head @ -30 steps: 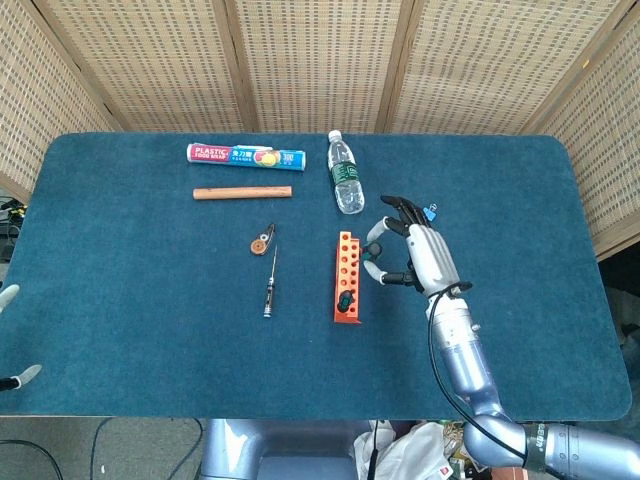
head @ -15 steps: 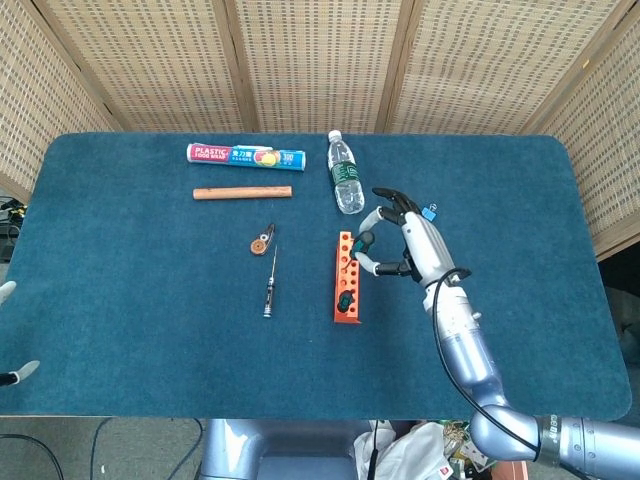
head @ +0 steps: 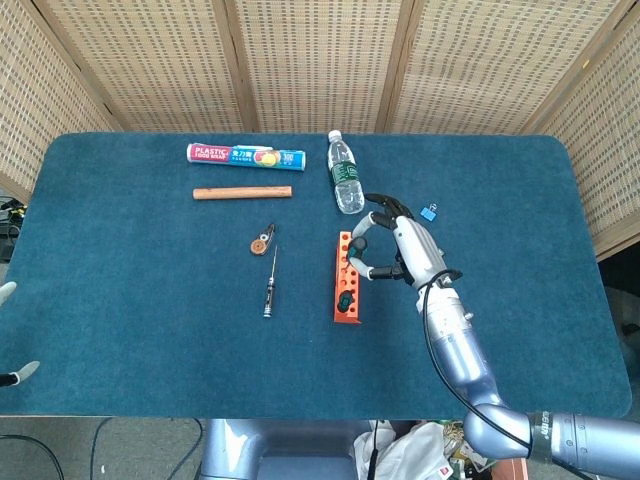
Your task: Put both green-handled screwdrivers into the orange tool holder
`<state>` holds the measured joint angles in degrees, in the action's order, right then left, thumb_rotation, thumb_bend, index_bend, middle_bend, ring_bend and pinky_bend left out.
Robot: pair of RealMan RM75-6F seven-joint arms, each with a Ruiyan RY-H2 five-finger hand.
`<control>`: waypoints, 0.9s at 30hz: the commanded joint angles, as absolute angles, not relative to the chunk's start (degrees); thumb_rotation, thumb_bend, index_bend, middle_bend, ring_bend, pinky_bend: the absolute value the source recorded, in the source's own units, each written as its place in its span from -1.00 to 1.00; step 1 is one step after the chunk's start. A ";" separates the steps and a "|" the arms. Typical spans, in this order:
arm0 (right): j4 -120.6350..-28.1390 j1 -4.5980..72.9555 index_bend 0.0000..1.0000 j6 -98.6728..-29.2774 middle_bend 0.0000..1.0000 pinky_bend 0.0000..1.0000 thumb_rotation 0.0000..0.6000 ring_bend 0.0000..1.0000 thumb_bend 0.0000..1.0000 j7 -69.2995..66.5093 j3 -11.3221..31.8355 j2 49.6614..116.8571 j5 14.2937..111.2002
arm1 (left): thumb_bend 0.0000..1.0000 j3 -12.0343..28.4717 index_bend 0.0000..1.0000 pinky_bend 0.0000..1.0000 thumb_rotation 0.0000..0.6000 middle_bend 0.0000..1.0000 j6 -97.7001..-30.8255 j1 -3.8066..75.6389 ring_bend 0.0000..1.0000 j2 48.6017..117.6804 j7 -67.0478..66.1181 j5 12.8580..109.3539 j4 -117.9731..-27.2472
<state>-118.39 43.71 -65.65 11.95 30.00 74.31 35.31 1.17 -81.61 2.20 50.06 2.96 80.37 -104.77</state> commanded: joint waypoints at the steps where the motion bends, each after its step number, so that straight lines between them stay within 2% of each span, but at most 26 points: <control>1: -118.35 44.07 0.31 -65.89 -0.79 -0.95 1.00 -1.00 -0.14 11.88 29.83 74.30 35.15 | -1.00 1.17 -1.00 -1.00 1.00 -1.00 -81.59 2.20 -1.00 50.06 2.98 80.33 -104.76; 27: -116.68 48.17 0.31 -68.28 -0.79 -0.95 1.00 -1.00 -0.13 13.60 27.73 76.64 33.65 | -1.00 1.40 -1.00 -1.00 1.00 -1.00 -81.54 2.26 -1.00 49.80 3.91 80.03 -104.52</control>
<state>-116.71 48.15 -68.26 13.57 27.76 76.62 33.67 1.39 -81.53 2.26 49.81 3.90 80.02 -104.52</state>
